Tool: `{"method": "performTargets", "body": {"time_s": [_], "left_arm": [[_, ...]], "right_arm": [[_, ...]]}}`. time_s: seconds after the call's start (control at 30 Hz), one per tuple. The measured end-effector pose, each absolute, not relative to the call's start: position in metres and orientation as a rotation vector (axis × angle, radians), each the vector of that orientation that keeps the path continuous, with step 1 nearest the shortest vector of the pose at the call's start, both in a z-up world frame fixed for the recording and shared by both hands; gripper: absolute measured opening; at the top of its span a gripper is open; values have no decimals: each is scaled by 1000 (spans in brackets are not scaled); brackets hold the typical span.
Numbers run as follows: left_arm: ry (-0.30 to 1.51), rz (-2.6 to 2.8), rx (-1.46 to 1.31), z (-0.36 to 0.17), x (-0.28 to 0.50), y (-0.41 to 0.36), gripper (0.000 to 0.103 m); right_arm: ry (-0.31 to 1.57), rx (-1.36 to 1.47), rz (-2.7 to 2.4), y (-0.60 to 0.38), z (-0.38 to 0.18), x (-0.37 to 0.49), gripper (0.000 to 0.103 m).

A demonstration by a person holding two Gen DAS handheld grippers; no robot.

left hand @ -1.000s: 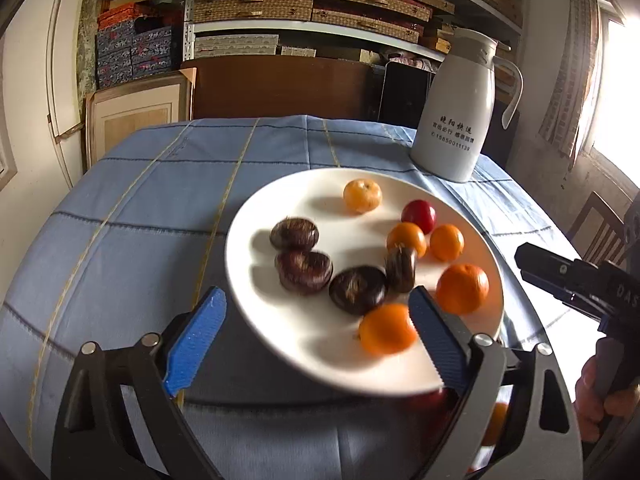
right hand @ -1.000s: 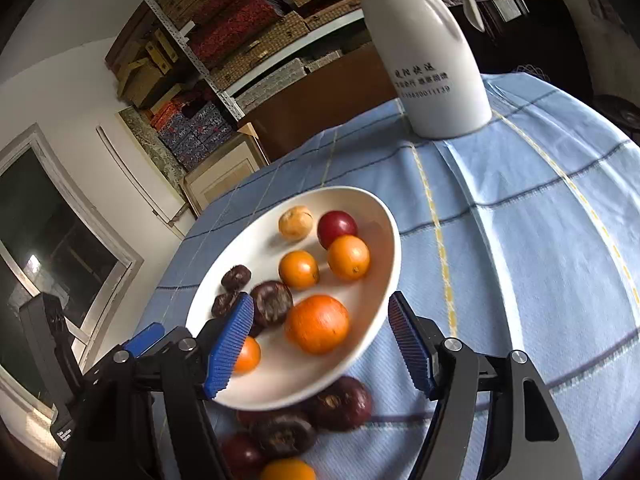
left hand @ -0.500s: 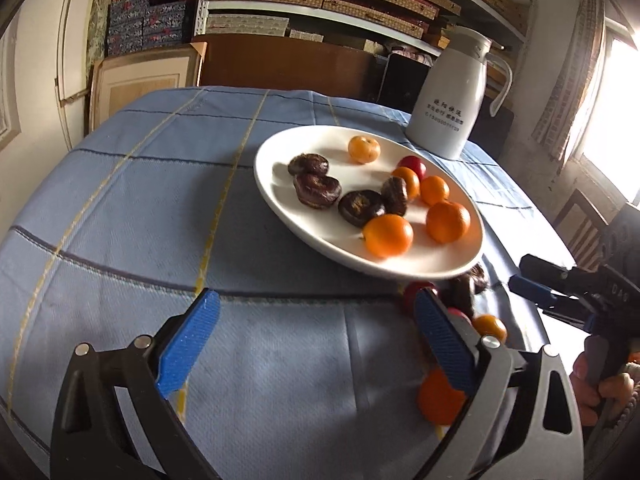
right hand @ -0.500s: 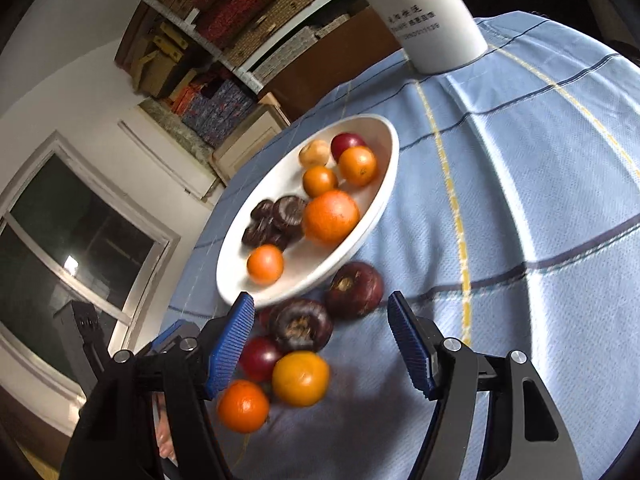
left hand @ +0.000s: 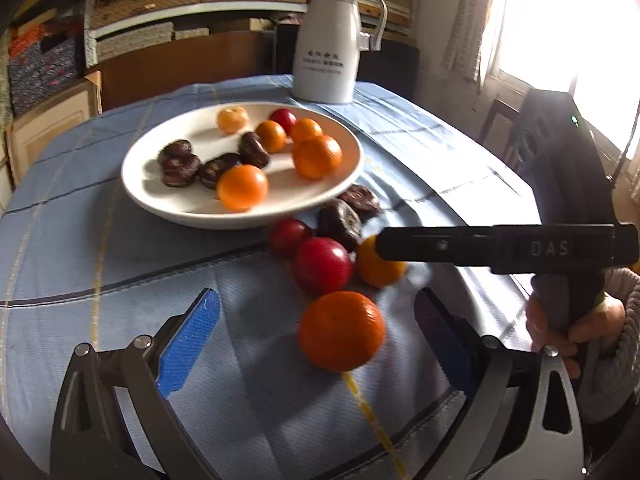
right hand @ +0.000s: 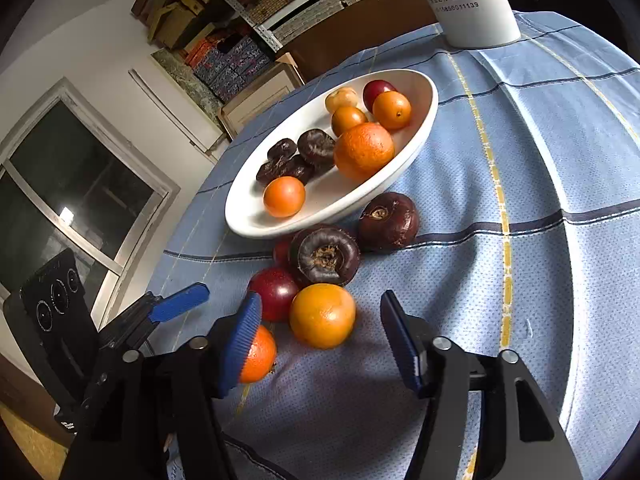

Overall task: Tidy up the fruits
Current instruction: 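Withdraw both tools from the plate toward the remaining fruit, then grasp a large orange with the left tool while the right grasps an orange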

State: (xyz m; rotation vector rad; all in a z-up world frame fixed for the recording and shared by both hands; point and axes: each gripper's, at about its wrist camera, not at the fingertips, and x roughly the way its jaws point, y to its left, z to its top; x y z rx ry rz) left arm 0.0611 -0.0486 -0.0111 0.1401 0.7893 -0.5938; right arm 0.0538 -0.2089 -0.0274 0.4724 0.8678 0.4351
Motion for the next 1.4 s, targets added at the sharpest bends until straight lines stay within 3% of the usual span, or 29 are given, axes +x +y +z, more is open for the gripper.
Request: {"method": "performTargets", "body": {"time_s": [0.17, 0.2, 0.27, 0.33, 0.37, 1.03, 1.4], "left_arm": [[840, -611, 191, -19, 64, -61, 93], [853, -606, 190, -21, 65, -61, 88], [899, -593, 177, -27, 72, -59, 63], [914, -605, 156, -29, 73, -56, 54], [904, -608, 157, -27, 72, -56, 45], [782, -489, 86, -1, 71, -29, 45], [728, -353, -33, 54, 160, -15, 45]], "right_arm": [[906, 412, 440, -198, -31, 55, 48], [913, 405, 441, -195, -31, 55, 45], [915, 405, 437, -195, -31, 55, 41], [919, 409, 435, -195, -31, 55, 37], [919, 406, 439, -194, -32, 54, 37], [823, 456, 456, -209, -18, 50, 37], [711, 413, 472, -203, 49, 95, 37]]}}
